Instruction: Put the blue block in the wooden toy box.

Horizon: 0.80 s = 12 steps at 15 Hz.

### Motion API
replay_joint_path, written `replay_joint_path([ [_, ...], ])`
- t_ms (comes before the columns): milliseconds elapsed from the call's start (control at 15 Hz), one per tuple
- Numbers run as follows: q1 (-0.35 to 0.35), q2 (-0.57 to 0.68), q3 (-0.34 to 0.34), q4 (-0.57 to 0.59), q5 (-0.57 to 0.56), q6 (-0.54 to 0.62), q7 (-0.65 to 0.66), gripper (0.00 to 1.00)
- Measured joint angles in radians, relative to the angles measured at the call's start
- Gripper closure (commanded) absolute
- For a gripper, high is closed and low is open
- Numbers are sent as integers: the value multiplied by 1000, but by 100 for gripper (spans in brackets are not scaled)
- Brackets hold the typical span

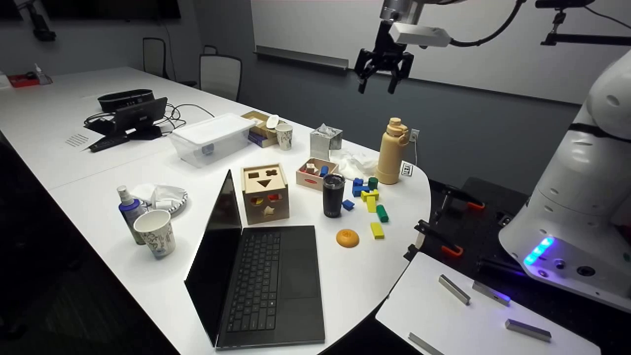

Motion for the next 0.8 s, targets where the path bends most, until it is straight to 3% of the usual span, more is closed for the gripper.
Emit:
replay_joint_path([
  [200, -36, 201, 17, 87, -28, 146, 172, 0],
  [400, -52, 394, 1, 177, -145, 236, 403, 0],
  [600, -12, 552, -77, 251, -245, 259, 609, 0],
  [800, 46, 671, -153, 288, -228, 284, 705, 0],
])
